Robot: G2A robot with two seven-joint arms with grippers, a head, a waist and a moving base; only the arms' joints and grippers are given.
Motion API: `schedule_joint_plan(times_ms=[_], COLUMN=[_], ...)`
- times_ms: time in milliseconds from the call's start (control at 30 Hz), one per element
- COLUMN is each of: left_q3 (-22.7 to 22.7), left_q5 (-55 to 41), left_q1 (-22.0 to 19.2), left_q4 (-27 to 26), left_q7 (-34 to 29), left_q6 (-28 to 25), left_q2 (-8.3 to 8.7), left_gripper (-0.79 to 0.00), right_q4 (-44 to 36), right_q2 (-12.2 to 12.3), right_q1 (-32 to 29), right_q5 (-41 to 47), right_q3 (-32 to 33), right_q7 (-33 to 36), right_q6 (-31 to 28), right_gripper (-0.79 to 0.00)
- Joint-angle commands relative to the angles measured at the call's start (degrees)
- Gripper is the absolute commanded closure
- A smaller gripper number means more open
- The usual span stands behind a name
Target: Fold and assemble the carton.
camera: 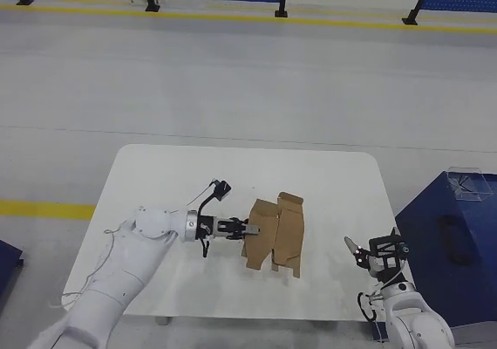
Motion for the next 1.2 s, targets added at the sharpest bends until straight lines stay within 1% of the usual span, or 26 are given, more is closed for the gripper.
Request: schedule_joint_plan(times_ms=[0, 33, 133, 233, 267, 700, 733, 767, 833, 867, 900, 933, 967, 1000, 1033, 1100, 1167], left_q3=[-3.4, -4.99, -9.73, -12.44, -12.76, -12.76, -12.76, -12.76, -12.76, -12.76, -12.76, -12.76, -12.76, -12.76, -12.76, -12.76, -12.76], left_q5=[-0.29, -0.48, 0.87, 3.31, 4.18, 4.18, 4.18, 4.18, 4.18, 4.18, 4.18, 4.18, 4.18, 4.18, 4.18, 4.18, 4.18], left_q1=[3.47, 5.2, 10.54, 14.5, 15.04, 15.04, 15.04, 15.04, 15.04, 15.04, 15.04, 15.04, 15.04, 15.04, 15.04, 15.04, 15.04], left_q4=[-7.96, -11.47, -20.83, -26.72, -27.25, -27.25, -27.25, -27.25, -27.25, -27.25, -27.25, -27.25, -27.25, -27.25, -27.25, -27.25, -27.25], left_q7=[-1.02, -1.55, 0.5, 3.15, 3.98, 3.98, 3.98, 3.98, 3.98, 3.98, 3.98, 3.98, 3.98, 3.98, 3.98, 3.98, 3.98], left_q6=[1.82, 3.08, 5.92, 9.32, 10.82, 10.82, 10.82, 10.82, 10.82, 10.82, 10.82, 10.82, 10.82, 10.82, 10.82, 10.82, 10.82], left_q2=[1.57, 2.26, 4.01, 5.05, 5.21, 5.21, 5.21, 5.21, 5.21, 5.21, 5.21, 5.21, 5.21, 5.21, 5.21, 5.21, 5.21], left_gripper=[0.0, 0.0, 0.0, 0.0, 0.0, 0.0, 0.0, 0.0, 0.0, 0.0, 0.0, 0.0, 0.0, 0.0, 0.0, 0.0, 0.0], right_q4=[0.0, 0.0, 0.0, 0.0, 0.0, -0.17, -1.57, -3.72, -6.92, -8.05, -8.9, -9.46, -9.62, -9.22, -7.92, -4.97, -0.5], right_q2=[0.0, 0.0, 0.0, 0.0, 0.0, -0.02, -0.13, -0.17, -0.04, 0.01, 0.05, 0.12, 0.34, 0.45, 0.79, 1.33, 1.65], right_q1=[0.0, 0.0, 0.0, 0.0, 0.0, -0.02, -0.46, -0.97, -1.23, -1.07, -0.57, 0.36, 2.05, 2.95, 5.17, 8.86, 12.96], right_q5=[0.0, 0.0, 0.0, 0.0, 0.0, 0.42, 4.72, 11.27, 23.7, 31.86, 38.08, 47.36, 58.3, 64.11, 74.62, 84.97, 92.62], right_q3=[0.0, 0.0, 0.0, 0.0, 0.0, -0.08, -0.35, 0.31, 3.74, 5.05, 6.12, 7.8, 9.85, 10.49, 11.86, 13.0, 11.64], right_q7=[0.0, 0.0, 0.0, 0.0, 0.0, 0.07, 1.24, 3.67, 9.15, 13.85, 16.92, 21.68, 28.46, 32.38, 41.03, 51.33, 58.8], right_q6=[0.0, 0.0, 0.0, 0.0, 0.0, -0.29, -2.81, -6.16, -10.86, -12.51, -13.22, -13.22, -12.49, -11.69, -9.09, -5.21, 0.93], right_gripper=[-0.785, -0.785, -0.785, -0.785, -0.785, -0.785, -0.785, -0.785, -0.785, -0.785, -0.785, -0.785, -0.785, -0.785, -0.785, -0.785, -0.785])
